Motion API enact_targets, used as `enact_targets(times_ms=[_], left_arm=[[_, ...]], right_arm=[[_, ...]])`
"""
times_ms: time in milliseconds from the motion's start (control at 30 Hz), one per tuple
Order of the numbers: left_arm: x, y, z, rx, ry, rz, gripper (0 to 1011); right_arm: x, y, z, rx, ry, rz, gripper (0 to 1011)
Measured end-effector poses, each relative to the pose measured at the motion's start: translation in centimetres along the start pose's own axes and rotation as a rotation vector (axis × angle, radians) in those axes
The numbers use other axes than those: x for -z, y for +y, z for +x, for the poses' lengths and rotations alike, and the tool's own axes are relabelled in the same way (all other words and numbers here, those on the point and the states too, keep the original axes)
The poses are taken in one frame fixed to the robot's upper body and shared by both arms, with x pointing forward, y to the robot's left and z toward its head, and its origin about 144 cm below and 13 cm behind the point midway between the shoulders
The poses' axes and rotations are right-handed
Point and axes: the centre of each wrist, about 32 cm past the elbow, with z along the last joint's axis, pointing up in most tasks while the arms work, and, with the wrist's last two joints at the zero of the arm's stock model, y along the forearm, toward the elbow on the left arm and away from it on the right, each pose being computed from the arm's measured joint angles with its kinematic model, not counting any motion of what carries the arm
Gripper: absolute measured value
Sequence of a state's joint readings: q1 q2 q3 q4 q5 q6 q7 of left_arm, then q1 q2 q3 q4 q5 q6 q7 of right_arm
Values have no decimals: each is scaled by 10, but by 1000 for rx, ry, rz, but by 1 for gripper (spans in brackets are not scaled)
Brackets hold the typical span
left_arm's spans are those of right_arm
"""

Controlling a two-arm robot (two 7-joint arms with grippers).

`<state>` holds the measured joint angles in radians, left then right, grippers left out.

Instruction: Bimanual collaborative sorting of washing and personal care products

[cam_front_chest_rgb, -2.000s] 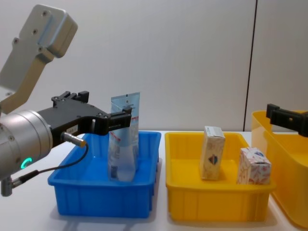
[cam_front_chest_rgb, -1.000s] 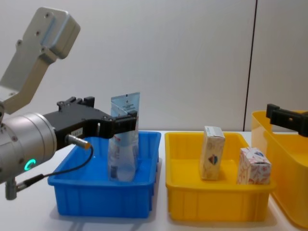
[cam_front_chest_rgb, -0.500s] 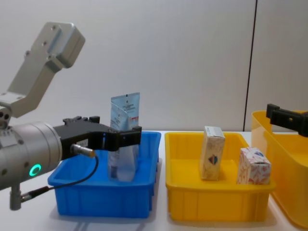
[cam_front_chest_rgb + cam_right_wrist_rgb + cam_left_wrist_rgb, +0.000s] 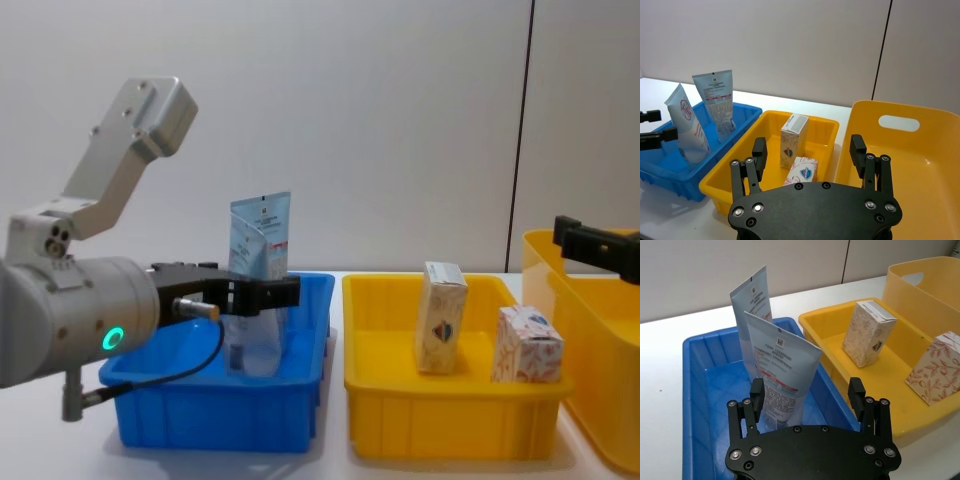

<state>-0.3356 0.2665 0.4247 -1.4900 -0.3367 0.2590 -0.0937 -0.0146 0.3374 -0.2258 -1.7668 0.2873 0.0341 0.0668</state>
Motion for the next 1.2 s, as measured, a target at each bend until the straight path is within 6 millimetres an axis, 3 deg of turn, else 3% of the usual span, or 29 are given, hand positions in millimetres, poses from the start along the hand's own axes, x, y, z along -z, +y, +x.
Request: enact_targets(times_ms=[1200], left_arm=[[-2, -72, 4, -111, 163, 94, 1001]], right_arm=[[0, 0, 0, 0, 0, 0, 1003]])
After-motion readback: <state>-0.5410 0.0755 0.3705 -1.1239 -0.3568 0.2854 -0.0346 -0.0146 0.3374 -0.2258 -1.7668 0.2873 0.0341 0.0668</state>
